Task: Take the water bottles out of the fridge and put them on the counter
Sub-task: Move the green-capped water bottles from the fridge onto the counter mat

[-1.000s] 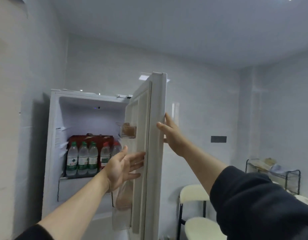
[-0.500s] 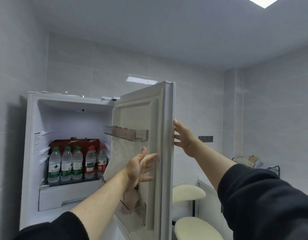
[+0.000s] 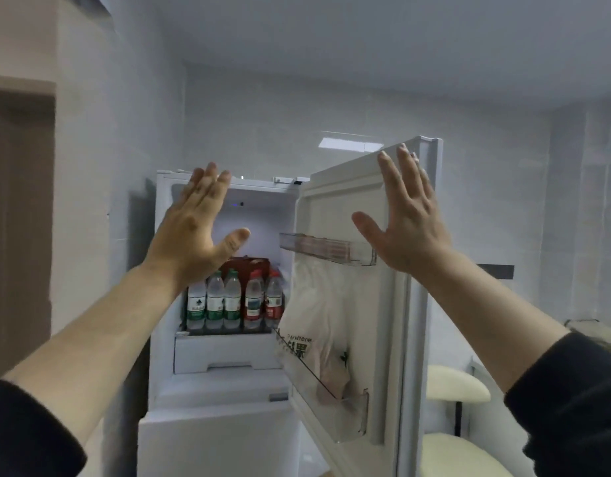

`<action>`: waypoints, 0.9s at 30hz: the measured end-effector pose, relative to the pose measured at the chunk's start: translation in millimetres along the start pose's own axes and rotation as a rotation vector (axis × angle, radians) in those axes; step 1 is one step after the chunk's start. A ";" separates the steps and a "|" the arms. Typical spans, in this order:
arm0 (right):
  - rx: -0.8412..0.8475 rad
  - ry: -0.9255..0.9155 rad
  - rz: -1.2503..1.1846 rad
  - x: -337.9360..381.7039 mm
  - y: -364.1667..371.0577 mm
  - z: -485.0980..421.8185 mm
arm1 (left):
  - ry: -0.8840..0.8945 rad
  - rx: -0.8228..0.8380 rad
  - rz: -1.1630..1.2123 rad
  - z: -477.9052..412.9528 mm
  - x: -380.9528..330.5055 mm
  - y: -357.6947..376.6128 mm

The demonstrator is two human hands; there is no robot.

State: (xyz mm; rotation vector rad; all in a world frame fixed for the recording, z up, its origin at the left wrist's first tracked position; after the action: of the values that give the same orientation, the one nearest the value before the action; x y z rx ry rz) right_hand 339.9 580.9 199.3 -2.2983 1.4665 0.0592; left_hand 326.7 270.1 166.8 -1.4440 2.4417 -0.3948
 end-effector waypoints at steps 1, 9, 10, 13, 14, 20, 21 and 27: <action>-0.011 -0.004 -0.024 5.6 5.8 -0.7 | 0.006 -0.020 -0.034 0.6 4.2 -8.0; -0.016 -0.027 -0.253 57.5 82.5 1.7 | -0.099 -0.038 -0.100 14.9 49.8 -21.1; -0.009 -0.025 -0.274 63.4 97.0 1.9 | -0.103 -0.042 -0.095 15.8 60.0 -17.1; 0.017 -0.006 -0.336 79.6 147.9 -0.4 | -0.141 -0.062 -0.057 15.4 97.7 2.9; 0.026 0.009 -0.360 85.8 169.1 -3.2 | -0.158 -0.064 -0.038 14.6 114.3 12.5; 0.054 0.101 -0.456 118.9 300.1 -22.9 | -0.191 -0.055 0.025 10.2 221.0 81.7; 0.061 0.118 -0.463 122.1 324.1 -28.4 | -0.210 -0.048 0.042 7.2 241.6 94.8; 0.127 0.299 -0.531 127.6 470.2 -57.9 | -0.374 0.055 0.212 -13.6 352.0 183.9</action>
State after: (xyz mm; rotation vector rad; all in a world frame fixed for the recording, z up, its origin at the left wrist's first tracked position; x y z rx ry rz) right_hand -26.1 280.3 71.0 -2.5861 0.8986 -0.5318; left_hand 10.5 46.6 77.4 -1.1048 2.2282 -0.1288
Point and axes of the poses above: each hand's wrist, its own z-axis away from the middle knuckle, its own y-axis out of the palm, x = y × z, the point moved 2 cm from there along -z, towards the middle knuckle, and after that the axes turned 9 degrees about -y, right-handed, at the moved point
